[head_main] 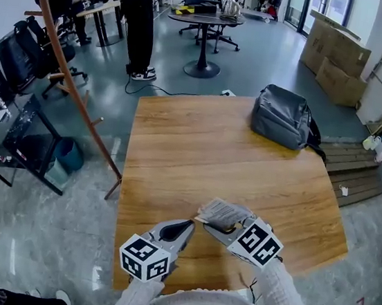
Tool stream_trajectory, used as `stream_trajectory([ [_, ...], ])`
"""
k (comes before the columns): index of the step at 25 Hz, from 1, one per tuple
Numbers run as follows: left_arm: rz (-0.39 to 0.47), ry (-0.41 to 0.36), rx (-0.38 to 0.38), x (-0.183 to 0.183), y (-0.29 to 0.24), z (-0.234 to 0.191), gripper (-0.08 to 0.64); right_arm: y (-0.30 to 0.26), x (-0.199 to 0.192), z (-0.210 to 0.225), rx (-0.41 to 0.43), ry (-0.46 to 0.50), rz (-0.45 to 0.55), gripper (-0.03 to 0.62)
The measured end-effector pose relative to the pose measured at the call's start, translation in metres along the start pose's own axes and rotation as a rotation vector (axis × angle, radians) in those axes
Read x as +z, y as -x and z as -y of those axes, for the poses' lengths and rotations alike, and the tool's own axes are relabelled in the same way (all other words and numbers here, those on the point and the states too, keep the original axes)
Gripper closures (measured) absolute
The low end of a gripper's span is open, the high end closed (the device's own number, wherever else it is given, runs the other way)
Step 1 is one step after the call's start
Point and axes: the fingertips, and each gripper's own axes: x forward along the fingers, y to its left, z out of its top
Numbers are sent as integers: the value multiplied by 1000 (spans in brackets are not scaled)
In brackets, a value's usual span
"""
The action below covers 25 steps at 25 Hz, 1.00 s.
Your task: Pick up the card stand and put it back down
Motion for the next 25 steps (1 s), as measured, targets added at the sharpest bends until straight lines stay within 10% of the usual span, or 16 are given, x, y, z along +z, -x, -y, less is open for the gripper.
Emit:
stream_trajectory([
  [25,-23,5,-15,-5,1,8,552,3,-8,-6,3,4,-38,405],
])
